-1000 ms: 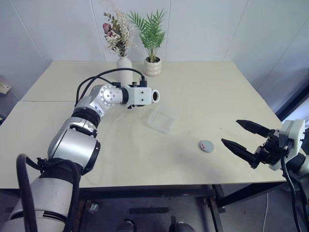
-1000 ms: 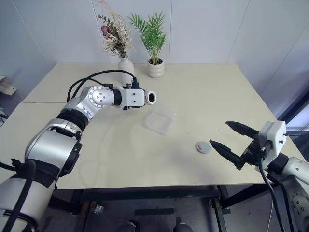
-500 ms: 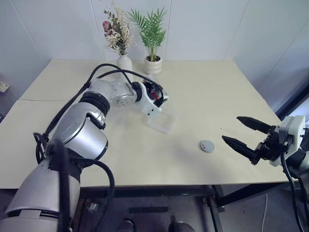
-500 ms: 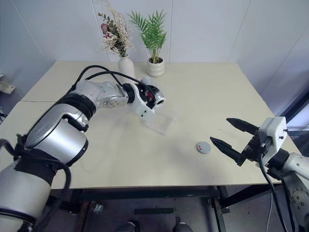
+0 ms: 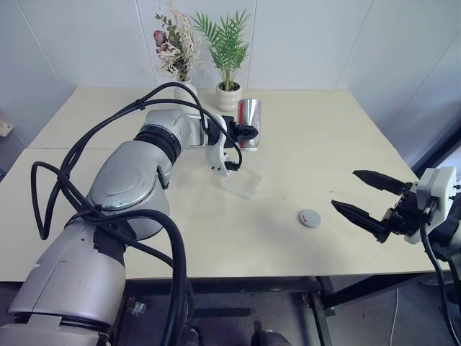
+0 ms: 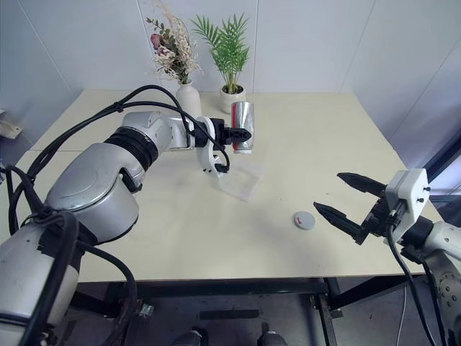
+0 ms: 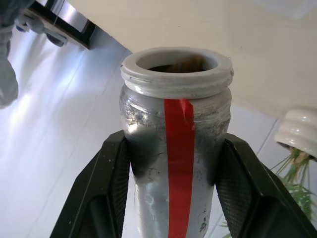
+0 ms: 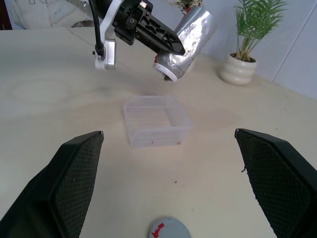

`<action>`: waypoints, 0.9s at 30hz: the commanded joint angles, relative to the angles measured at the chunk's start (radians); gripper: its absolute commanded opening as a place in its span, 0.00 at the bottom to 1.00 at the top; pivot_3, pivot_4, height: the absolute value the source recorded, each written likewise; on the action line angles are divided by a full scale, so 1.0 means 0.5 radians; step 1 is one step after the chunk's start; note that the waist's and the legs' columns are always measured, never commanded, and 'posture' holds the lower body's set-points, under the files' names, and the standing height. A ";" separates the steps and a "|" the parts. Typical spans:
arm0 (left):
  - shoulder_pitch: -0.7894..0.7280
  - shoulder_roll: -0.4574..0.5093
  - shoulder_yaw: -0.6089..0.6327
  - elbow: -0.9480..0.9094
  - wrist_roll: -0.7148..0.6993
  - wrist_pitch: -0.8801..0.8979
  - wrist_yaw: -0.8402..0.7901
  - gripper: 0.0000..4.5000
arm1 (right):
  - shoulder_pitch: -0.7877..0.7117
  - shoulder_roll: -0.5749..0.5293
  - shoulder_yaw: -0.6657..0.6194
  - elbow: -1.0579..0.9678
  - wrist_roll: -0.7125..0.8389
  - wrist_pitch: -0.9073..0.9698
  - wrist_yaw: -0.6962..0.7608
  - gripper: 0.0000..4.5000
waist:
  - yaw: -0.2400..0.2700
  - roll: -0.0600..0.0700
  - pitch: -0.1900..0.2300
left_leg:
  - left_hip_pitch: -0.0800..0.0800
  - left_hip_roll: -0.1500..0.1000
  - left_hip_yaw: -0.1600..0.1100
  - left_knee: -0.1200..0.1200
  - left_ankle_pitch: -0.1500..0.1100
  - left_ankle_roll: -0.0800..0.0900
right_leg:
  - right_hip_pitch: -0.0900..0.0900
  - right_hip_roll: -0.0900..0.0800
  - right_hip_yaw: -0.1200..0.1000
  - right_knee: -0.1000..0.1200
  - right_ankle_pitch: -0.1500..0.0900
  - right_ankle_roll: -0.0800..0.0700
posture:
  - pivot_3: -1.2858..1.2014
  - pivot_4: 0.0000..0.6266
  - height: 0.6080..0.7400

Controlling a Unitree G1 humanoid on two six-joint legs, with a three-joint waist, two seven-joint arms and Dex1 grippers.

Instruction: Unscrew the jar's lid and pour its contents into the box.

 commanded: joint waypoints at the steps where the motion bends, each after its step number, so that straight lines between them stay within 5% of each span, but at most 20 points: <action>1: -0.085 -0.006 -0.081 0.008 0.083 0.097 0.107 0.47 | -0.038 -0.048 0.002 0.005 0.003 0.002 0.010 0.99 | 0.000 0.000 0.000 | 0.000 0.000 0.000 0.001 0.000 0.000 | 0.000 0.000 0.000 0.001 0.000 0.000 | 0.52 0.24 1.00; 12: -0.057 -0.008 -0.072 0.021 0.035 0.136 0.133 0.47 | -0.081 -0.063 0.043 0.028 -0.016 0.007 0.012 0.99 | 0.002 0.000 0.000 | 0.000 0.000 0.000 0.007 0.000 -0.001 | 0.000 0.000 0.000 0.005 0.000 0.000 | 0.52 0.24 1.00; 17: 0.135 0.082 0.818 0.050 -0.901 -0.371 -0.725 0.47 | -0.073 -0.070 0.026 0.006 -0.004 0.024 0.004 0.99 | -0.002 0.001 -0.001 | 0.001 0.001 0.004 0.008 0.002 -0.004 | 0.000 -0.001 0.001 0.008 0.000 0.000 | 0.52 0.24 1.00; 27: 0.561 0.095 2.035 -0.040 -2.149 -0.263 -2.080 0.47 | -0.157 -0.110 0.046 0.061 0.014 0.039 0.063 0.99 | -0.003 0.002 -0.001 | 0.003 0.001 0.006 0.015 0.003 -0.002 | 0.000 -0.001 0.003 0.018 0.000 0.000 | 0.52 0.24 1.00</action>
